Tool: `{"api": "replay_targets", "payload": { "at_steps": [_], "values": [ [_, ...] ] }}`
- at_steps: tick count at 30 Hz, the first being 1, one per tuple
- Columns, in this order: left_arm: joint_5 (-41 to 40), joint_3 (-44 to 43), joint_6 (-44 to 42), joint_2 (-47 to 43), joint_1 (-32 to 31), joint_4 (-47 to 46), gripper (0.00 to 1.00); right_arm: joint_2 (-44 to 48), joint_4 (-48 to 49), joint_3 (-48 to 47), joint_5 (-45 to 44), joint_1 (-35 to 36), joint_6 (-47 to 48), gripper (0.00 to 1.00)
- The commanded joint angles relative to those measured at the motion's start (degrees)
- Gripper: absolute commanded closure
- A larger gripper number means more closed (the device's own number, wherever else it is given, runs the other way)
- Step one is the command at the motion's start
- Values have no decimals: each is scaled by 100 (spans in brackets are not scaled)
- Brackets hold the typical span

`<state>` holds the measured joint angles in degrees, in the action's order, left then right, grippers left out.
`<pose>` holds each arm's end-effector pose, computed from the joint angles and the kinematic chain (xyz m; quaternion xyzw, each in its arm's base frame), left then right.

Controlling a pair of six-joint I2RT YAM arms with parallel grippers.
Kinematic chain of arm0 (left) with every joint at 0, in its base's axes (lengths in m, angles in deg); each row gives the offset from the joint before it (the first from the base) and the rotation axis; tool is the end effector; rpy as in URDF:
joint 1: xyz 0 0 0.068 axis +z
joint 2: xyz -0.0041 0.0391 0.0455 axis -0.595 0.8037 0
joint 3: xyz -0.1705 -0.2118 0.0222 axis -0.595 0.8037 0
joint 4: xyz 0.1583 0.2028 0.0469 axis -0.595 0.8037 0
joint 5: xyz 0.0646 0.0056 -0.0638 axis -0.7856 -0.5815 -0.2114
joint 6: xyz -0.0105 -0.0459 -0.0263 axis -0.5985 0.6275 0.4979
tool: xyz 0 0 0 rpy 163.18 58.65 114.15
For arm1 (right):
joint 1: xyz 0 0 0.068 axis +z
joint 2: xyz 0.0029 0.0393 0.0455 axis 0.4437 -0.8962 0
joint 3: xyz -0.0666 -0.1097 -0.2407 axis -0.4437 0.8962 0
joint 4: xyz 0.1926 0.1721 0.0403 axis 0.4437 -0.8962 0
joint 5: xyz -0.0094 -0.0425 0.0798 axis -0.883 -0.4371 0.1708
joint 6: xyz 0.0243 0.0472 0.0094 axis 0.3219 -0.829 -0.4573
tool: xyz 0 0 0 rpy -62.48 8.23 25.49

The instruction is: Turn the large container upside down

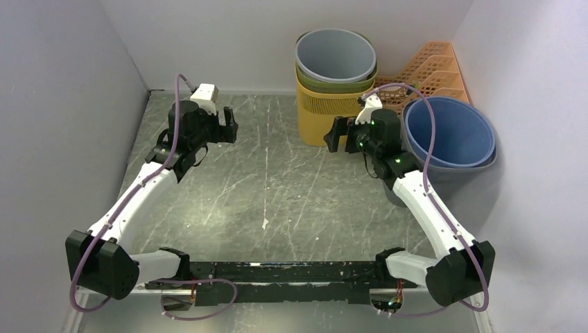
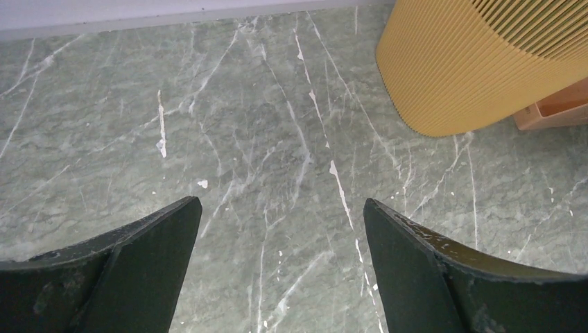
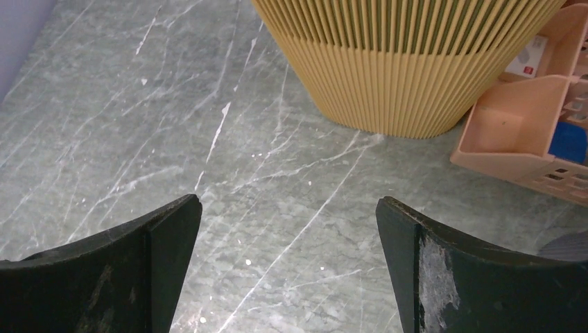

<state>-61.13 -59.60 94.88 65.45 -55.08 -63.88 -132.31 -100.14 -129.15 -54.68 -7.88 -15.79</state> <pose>0.2709 -0.0899 0.3463 0.0595 0.8158 -0.1248 0.5616 0.2511 0.0888 0.3393 -0.0694 0.8306 0.2071 0.5123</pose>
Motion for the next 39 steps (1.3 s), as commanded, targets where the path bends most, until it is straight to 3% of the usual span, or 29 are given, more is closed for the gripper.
{"api": "replay_targets", "payload": {
  "at_steps": [1,11,14,24,31,34,39],
  "values": [
    [-8,-105,-82,-103,-41,-39,0,-40,-250,-258,-306,-15,-97,0],
    [73,-242,-237,-197,-42,114,0,-315,-504,-227,-961,-84,270,0],
    [189,-427,-336,-37,-71,200,1,-198,-467,-282,-996,-83,251,5],
    [161,-2371,-265,899,-849,475,4,-430,-1347,-2628,-1410,-62,260,15],
    [561,-3626,-118,1780,-1269,776,6,-675,-1096,-2907,-1984,-66,193,18],
    [376,-3433,-68,1731,-1437,686,6,-857,-949,-3146,-2084,-67,240,25],
    [207,-2010,228,1098,-1522,117,6,-1422,-947,-3964,-2467,-78,400,28]
  ]
}}
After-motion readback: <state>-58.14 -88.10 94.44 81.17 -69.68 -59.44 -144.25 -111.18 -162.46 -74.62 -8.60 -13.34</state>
